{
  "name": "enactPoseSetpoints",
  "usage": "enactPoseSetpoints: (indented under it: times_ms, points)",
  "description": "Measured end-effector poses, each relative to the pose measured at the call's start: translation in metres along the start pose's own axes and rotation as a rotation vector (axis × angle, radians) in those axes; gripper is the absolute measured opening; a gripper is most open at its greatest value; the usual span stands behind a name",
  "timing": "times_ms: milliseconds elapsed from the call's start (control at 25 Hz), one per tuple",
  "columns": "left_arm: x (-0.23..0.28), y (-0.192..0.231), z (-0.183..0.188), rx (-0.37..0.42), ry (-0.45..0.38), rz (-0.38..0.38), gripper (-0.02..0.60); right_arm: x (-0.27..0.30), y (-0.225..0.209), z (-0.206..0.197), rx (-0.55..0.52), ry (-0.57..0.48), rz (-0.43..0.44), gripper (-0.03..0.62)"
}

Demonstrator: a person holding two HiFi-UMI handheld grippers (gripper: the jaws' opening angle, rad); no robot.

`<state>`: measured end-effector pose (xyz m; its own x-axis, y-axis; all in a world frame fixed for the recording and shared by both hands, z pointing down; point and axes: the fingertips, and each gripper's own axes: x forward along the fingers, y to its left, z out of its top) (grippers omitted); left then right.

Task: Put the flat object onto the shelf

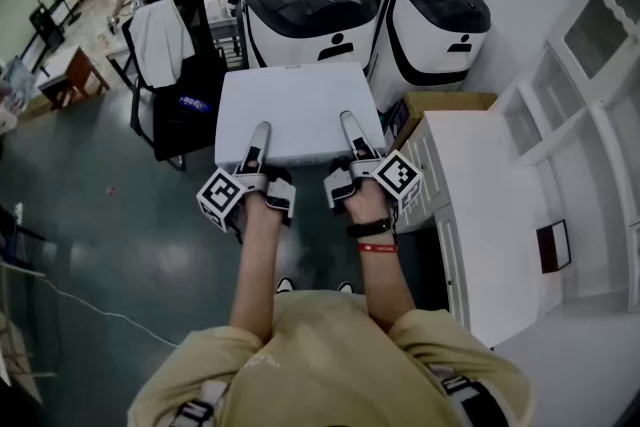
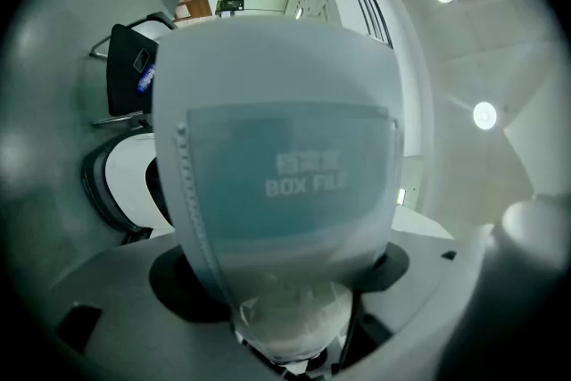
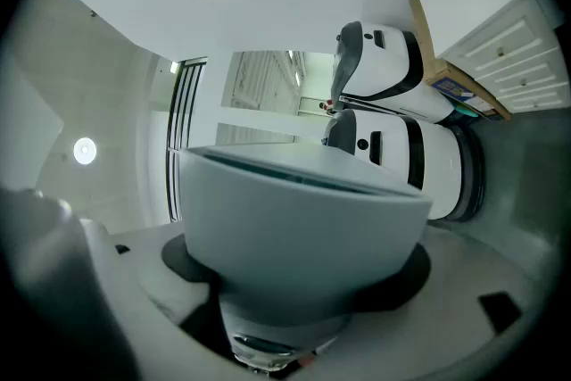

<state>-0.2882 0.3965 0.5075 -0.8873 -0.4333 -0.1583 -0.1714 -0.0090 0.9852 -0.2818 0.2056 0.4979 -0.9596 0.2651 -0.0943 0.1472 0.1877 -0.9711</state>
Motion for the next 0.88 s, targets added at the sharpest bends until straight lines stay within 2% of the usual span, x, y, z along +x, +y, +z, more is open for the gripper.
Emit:
enactPoseSetpoints:
  times_ms: [440, 560, 880]
  points:
    - [-0.001, 0.007, 0.006, 0.013, -0.018, 0.011, 0.364, 0.007, -0.009, -0.006, 0.018, 0.019, 0.012, 0.396]
    - [-0.003, 0.009, 0.012, 0.019, -0.019, 0.023, 0.362, 0.010, -0.014, -0.014, 0.040, 0.023, -0.006, 0.396]
    - [0.002, 0.016, 0.000, 0.035, 0.017, 0.060, 0.362, 0.001, -0.029, -0.005, 0.094, -0.005, -0.043, 0.396]
